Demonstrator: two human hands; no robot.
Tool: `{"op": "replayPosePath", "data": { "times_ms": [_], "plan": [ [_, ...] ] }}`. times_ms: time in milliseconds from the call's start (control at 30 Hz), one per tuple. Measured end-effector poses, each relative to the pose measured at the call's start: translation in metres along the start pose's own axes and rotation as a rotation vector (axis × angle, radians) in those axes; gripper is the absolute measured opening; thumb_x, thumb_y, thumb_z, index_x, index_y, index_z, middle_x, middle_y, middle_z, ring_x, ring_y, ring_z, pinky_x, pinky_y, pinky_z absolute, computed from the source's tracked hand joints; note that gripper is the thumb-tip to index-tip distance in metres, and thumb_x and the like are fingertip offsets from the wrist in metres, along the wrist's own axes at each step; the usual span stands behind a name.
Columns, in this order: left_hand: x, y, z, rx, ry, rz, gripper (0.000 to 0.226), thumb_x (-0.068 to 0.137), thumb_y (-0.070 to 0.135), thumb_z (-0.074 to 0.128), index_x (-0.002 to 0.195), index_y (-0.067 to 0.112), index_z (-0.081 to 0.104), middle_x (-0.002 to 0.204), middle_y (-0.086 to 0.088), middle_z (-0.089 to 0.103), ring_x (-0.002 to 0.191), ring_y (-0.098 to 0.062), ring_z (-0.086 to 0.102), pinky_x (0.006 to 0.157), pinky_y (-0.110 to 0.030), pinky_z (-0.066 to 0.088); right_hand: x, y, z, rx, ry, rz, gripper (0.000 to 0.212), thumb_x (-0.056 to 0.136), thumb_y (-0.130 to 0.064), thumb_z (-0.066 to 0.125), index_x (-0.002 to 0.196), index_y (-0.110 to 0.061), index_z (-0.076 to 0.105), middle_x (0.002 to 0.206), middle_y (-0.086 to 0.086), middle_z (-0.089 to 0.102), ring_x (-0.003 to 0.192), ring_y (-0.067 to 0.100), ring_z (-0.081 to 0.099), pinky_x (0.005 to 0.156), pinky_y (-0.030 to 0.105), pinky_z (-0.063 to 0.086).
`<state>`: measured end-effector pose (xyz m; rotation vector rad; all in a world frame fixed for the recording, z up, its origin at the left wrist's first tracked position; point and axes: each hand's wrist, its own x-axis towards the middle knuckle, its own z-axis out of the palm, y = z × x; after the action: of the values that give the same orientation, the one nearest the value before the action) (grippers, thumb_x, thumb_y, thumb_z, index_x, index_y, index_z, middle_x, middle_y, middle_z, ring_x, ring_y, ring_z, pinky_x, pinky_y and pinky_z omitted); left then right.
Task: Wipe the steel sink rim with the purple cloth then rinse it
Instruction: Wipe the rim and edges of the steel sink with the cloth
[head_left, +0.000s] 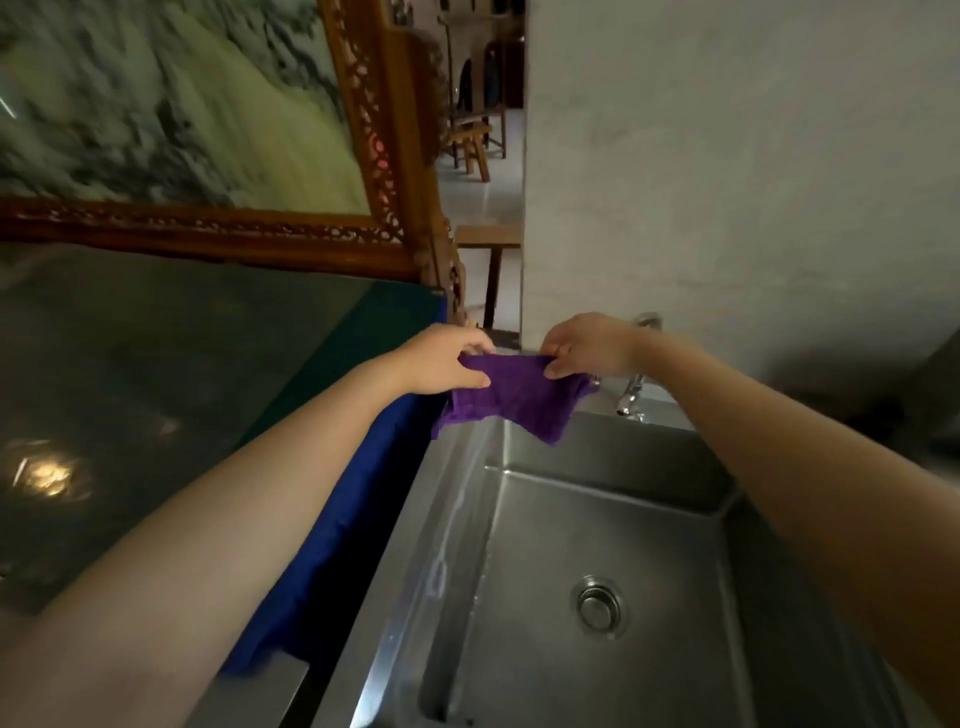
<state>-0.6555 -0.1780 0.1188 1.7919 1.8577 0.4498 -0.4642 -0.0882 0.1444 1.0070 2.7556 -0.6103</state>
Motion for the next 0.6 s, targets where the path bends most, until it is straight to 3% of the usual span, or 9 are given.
{"op": "replayPosePath", "data": {
  "times_ms": [67,233,333,467,600],
  "plan": [
    [-0.006,-0.036,0.011,-0.055,0.015,-0.038,0.033,0.08,0.018,0.07,0.113,0.018,0.061,0.108,0.001,0.063,0.098,-0.01,0.057,0.084,-0.022,0.043,0.025,-0.014,0.029,-0.023,0.045,0.005,0.026,0.09,-0.025,0.052,0.109,-0.009,0.062,0.107,0.009,0.061,0.095,0.022,0.053,0.079,0.03,0.037],
    [-0.006,-0.107,0.055,-0.121,0.02,-0.134,0.026,0.081,0.015,0.067,0.107,0.016,0.062,0.098,0.001,0.065,0.088,-0.013,0.061,0.077,-0.025,0.048,0.079,-0.017,0.115,0.087,0.06,0.147,0.025,0.087,-0.021,0.051,0.11,-0.016,0.06,0.112,0.008,0.063,0.099,0.027,0.058,0.081,0.035,0.048],
    [0.004,-0.134,0.085,-0.101,0.052,-0.159,0.024,0.08,0.013,0.066,0.103,0.011,0.064,0.1,-0.006,0.066,0.092,-0.022,0.062,0.081,-0.033,0.049,0.097,-0.012,0.156,0.202,0.104,0.257,0.024,0.088,-0.018,0.05,0.109,-0.016,0.06,0.109,0.008,0.063,0.097,0.026,0.059,0.075,0.031,0.046],
    [0.021,-0.161,0.122,-0.135,0.089,-0.236,0.029,0.084,0.012,0.063,0.112,0.009,0.064,0.109,-0.013,0.061,0.098,-0.027,0.06,0.085,-0.033,0.047,0.123,0.002,0.197,0.296,0.17,0.347,0.022,0.086,-0.018,0.051,0.105,-0.018,0.062,0.106,0.006,0.065,0.092,0.024,0.061,0.078,0.037,0.053],
    [0.038,-0.189,0.157,-0.047,0.125,-0.28,0.03,0.087,0.02,0.06,0.116,0.012,0.063,0.108,-0.012,0.062,0.105,-0.028,0.053,0.087,-0.036,0.044,0.155,0.018,0.236,0.312,0.219,0.381,0.024,0.085,-0.018,0.053,0.106,-0.016,0.064,0.108,0.009,0.064,0.1,0.028,0.058,0.081,0.035,0.049]
  ]
}}
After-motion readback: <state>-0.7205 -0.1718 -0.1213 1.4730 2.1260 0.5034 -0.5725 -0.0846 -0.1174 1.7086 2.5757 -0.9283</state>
